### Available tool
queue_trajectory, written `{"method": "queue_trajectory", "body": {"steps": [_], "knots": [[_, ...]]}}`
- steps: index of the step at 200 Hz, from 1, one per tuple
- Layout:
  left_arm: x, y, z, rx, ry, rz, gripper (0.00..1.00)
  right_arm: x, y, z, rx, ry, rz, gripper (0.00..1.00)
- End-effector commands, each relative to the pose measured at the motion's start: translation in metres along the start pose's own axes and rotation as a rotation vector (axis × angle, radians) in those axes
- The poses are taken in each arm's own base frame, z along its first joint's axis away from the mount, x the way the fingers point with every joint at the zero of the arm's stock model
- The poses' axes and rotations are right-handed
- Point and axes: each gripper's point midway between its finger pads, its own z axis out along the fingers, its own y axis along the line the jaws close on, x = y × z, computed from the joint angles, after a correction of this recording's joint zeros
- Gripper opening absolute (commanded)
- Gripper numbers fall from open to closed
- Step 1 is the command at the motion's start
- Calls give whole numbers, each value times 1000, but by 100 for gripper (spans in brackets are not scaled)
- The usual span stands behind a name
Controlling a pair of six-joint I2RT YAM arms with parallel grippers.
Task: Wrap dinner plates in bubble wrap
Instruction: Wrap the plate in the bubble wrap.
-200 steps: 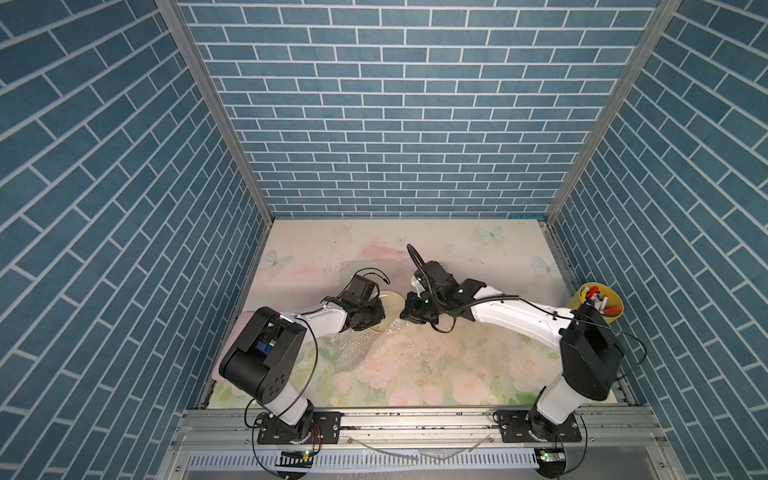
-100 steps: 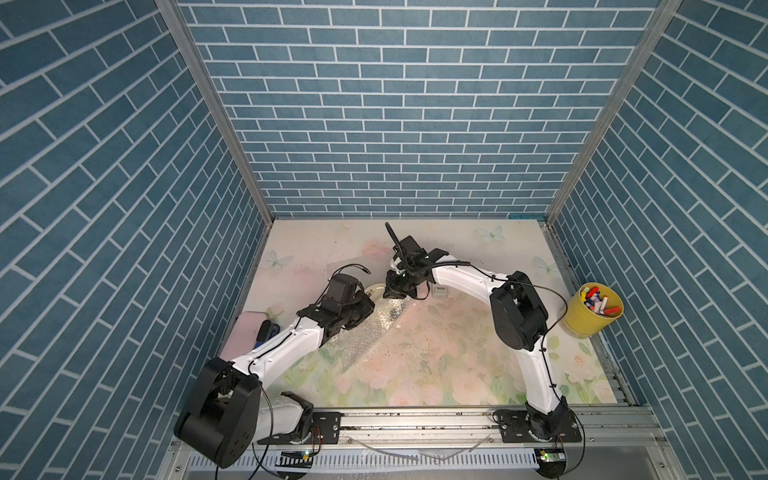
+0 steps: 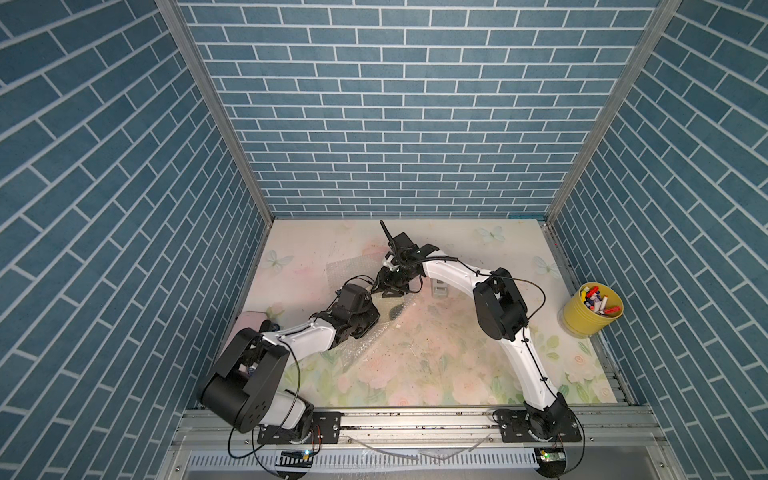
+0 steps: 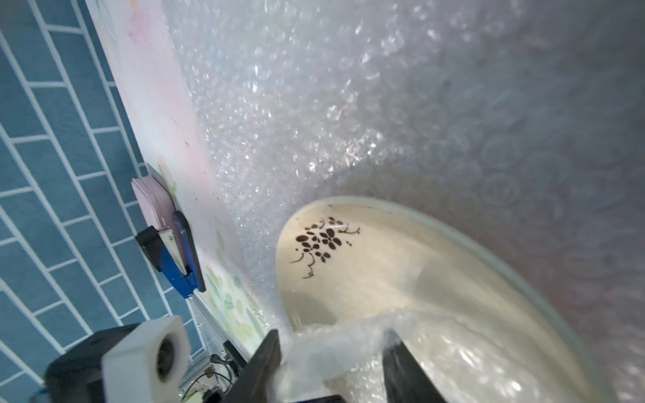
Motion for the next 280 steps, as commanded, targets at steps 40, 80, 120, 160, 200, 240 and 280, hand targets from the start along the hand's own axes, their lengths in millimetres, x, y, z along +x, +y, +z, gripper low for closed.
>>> {"method": "queue_trajectory", "body": {"steps": [40, 80, 120, 160, 200, 240, 280], "knots": [[-36, -3, 20, 3, -64, -39, 4, -19, 16, -38, -20, -62, -8, 46], [-24, 22, 22, -57, -19, -31, 4, -7, -28, -17, 95, -14, 6, 33], [-6, 33, 16, -91, 83, 43, 6, 18, -43, -1, 132, 26, 8, 25], [5, 52, -2, -158, 137, 127, 10, 63, -69, 9, 145, 33, 84, 21], [15, 60, -2, -161, 192, 154, 13, 90, -56, -1, 145, 11, 68, 20], [11, 42, 6, -102, 190, 138, 18, 69, -31, -23, 163, -64, 10, 25], [-11, 30, 6, -124, 119, 148, 22, 58, -26, -30, 180, -115, -9, 27]]}}
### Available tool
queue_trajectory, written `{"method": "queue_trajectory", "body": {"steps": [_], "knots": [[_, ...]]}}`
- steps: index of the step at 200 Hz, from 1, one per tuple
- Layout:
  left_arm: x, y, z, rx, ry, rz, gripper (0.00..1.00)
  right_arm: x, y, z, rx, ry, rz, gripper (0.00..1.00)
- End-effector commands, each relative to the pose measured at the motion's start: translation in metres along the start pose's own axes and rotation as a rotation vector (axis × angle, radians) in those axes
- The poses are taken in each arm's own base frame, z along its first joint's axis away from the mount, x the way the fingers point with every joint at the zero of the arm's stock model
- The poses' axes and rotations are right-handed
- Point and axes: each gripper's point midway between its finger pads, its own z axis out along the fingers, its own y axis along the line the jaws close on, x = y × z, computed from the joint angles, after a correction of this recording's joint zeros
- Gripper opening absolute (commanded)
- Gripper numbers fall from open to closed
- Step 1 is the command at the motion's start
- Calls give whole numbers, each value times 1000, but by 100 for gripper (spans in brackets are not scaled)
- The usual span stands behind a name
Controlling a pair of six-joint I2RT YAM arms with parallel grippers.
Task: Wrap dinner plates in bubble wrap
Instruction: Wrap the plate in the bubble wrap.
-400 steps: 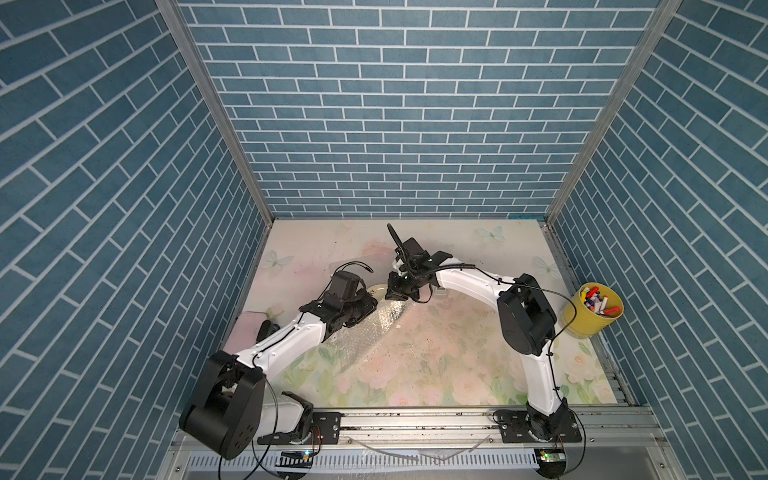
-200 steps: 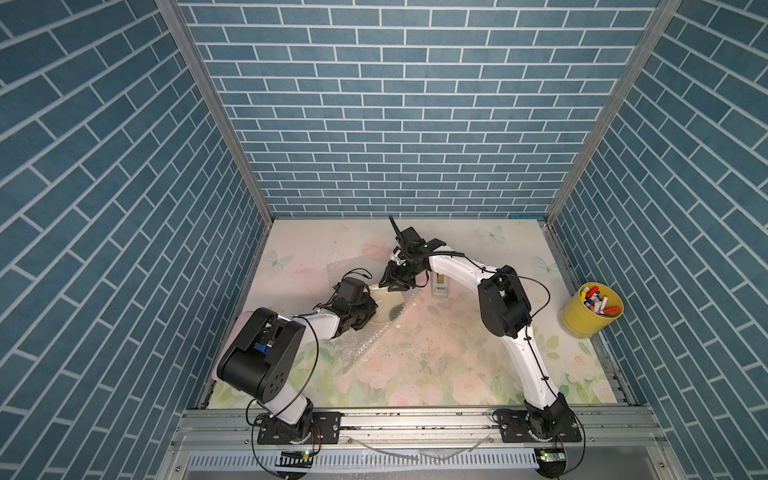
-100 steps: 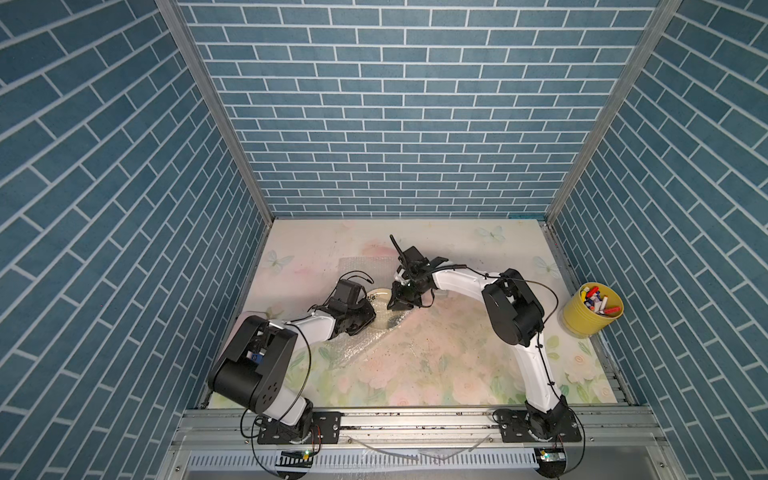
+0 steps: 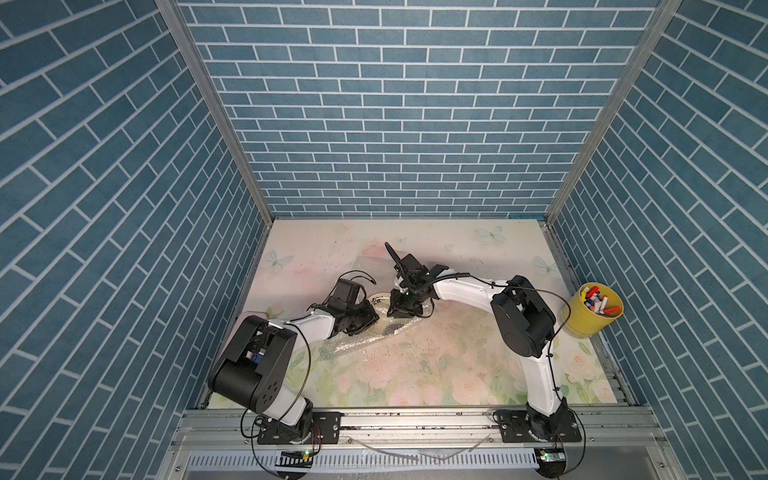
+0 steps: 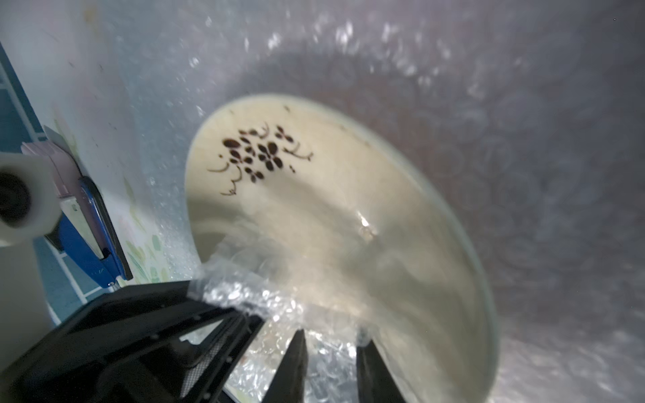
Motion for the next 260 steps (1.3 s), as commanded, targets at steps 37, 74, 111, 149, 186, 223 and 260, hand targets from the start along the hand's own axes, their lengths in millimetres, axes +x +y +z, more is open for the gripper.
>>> {"method": "queue_trajectory", "body": {"steps": [37, 74, 111, 149, 186, 223, 260], "knots": [[-18, 23, 4, -137, -50, -28, 26, -11, 15, -10, -9, -57, -14, 28], [-17, 25, 16, -122, -35, -45, 28, -19, 10, 12, 5, -24, 0, 27], [-33, 10, 11, -87, -63, -47, 37, -37, -20, 29, 72, -21, 58, 22], [-96, -13, -19, -120, -201, 16, 47, -38, -25, 35, 65, -3, 77, 20], [-168, -29, -10, -249, -269, 179, 47, -36, -25, 35, 56, 0, 83, 17], [-207, -36, 20, -361, -223, 329, 48, -37, -26, 37, 59, 8, 76, 14], [-230, -29, 42, -441, -210, 388, 44, -37, -25, 39, 42, 8, 87, 11]]}}
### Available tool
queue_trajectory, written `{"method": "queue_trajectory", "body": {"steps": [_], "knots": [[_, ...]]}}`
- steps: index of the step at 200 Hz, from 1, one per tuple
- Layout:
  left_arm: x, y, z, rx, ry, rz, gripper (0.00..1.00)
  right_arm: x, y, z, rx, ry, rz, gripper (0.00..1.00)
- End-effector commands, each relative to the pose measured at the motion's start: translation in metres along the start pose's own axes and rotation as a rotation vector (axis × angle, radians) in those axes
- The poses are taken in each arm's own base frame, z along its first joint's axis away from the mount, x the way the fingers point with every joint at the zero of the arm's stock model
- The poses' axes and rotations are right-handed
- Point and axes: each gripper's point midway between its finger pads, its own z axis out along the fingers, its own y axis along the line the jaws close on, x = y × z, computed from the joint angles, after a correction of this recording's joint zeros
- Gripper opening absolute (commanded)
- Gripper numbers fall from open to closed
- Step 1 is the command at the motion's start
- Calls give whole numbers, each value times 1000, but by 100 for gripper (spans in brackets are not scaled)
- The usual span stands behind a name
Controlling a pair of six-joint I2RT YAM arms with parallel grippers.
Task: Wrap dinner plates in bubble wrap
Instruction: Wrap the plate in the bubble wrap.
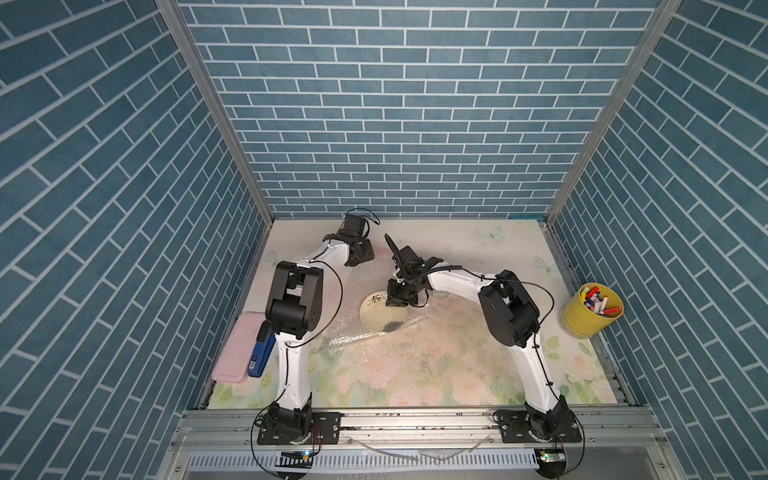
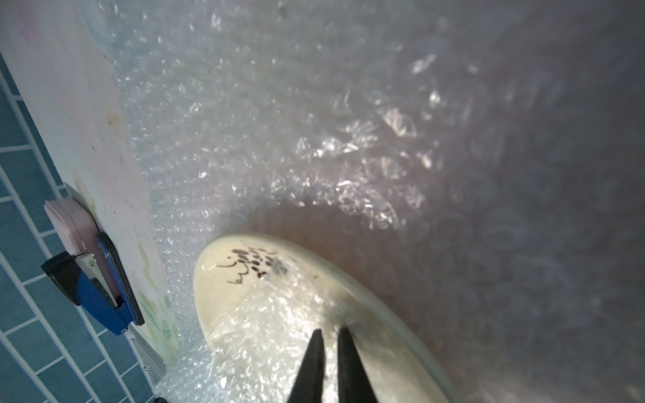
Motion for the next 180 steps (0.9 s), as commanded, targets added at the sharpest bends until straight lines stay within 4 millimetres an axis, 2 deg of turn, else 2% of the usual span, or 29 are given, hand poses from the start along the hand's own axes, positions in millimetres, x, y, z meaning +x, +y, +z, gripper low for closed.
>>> {"method": "queue_trajectory", "body": {"steps": [1, 20, 70, 96, 103, 149, 166, 180], "knots": [[5, 18, 8, -105, 49, 97, 44, 6, -22, 17, 58, 35, 55, 11], [0, 25, 15, -159, 46, 103, 44, 6, -24, 19, 60, 38, 64, 10], [20, 26, 44, -196, 125, 127, 42, 8, -25, 20, 52, 40, 77, 8], [22, 33, 52, -227, 123, 119, 39, 8, -28, 22, 52, 45, 89, 8], [22, 33, 54, -229, 125, 119, 36, 9, -30, 23, 54, 49, 94, 8], [30, 31, 60, -204, 147, 104, 0, 11, -40, 31, 41, 54, 138, 6], [28, 36, 50, -223, 129, 100, 0, 10, -41, 32, 39, 56, 141, 5], [21, 42, 30, -237, 74, 74, 0, 10, -40, 32, 35, 54, 138, 5]]}}
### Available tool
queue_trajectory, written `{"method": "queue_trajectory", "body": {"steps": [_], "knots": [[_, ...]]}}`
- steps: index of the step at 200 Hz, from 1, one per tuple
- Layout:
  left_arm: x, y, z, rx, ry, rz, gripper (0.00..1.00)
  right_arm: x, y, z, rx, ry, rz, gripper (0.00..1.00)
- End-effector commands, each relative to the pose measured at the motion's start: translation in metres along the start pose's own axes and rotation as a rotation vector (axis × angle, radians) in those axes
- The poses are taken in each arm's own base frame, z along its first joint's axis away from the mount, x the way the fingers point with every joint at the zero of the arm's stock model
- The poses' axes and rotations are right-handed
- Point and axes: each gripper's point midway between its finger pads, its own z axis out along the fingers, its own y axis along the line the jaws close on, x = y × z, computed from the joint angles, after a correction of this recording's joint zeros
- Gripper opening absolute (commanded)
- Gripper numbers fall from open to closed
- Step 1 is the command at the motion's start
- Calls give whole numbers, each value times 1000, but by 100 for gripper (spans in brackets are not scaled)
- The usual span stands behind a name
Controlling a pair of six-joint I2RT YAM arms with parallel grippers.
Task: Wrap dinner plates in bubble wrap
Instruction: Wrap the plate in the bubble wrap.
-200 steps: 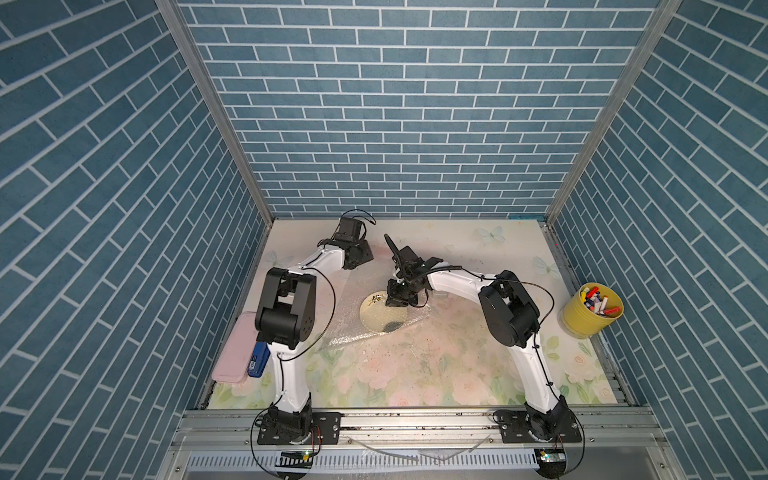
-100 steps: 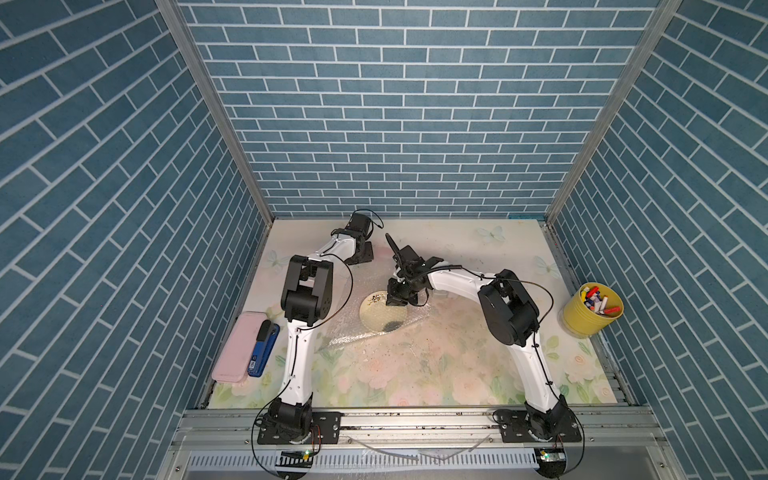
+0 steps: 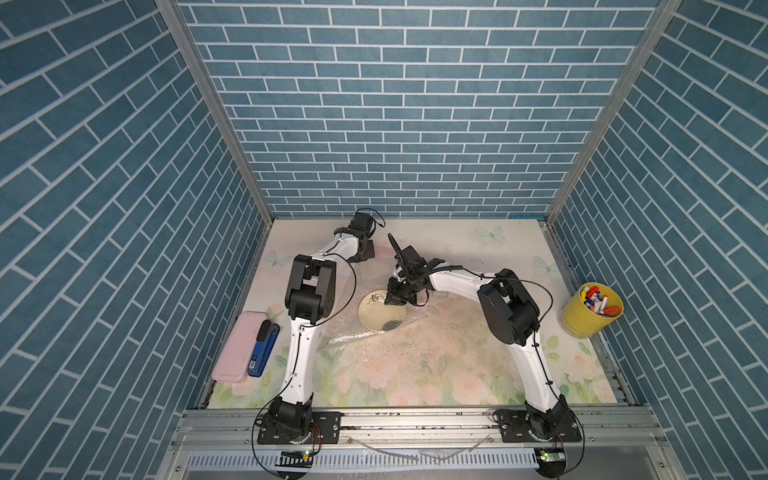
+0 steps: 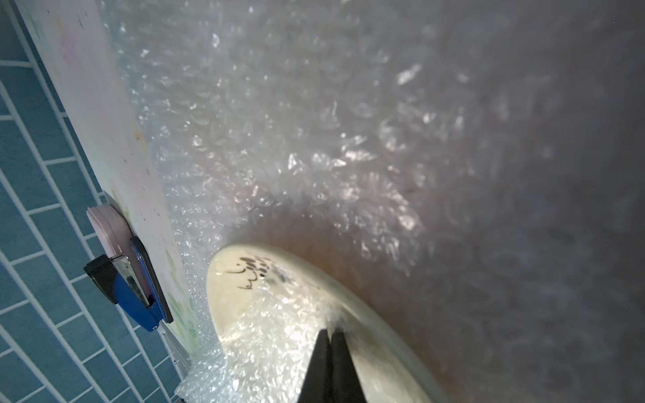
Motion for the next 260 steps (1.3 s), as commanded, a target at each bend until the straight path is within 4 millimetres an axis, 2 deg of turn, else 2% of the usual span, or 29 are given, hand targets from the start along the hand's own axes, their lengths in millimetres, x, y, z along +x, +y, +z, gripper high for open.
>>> {"method": "queue_trajectory", "body": {"steps": [1, 25, 47, 73, 97, 128, 151, 176, 191, 207, 243, 253, 256, 260], "knots": [[29, 22, -8, -57, 55, -16, 0, 13, -46, 23, 113, 43, 93, 5], [16, 29, -55, 0, -58, -84, 0, 11, -45, 27, 110, 47, 96, 3], [13, 16, -96, 123, -116, -136, 0, 7, -41, 31, 89, 48, 100, 3], [27, -1, -127, 269, -126, -202, 0, 3, -34, 34, 60, 50, 105, 2], [53, -14, -143, 401, -109, -271, 0, 0, -30, 34, 46, 49, 105, 2], [113, -17, -150, 469, -35, -358, 0, -4, -33, 36, 30, 45, 116, 1], [152, -30, -152, 544, 6, -436, 0, -6, -33, 39, 13, 42, 124, 1], [179, -47, -154, 598, 47, -486, 0, -9, -31, 40, -10, 37, 132, 0], [189, -48, -151, 586, 56, -484, 0, -10, -30, 37, -13, 29, 130, 0], [203, -44, -138, 534, 91, -477, 0, -12, -27, 31, -24, 21, 133, 0], [228, -32, -110, 461, 151, -513, 0, -20, -2, -11, -67, -54, 99, 2], [234, -30, -105, 444, 165, -514, 0, -20, 0, -21, -59, -69, 98, 6], [234, -30, -104, 445, 166, -514, 0, -20, 8, -33, -72, -86, 84, 8], [235, -30, -103, 444, 169, -514, 0, -19, 9, -39, -70, -93, 77, 11]]}}
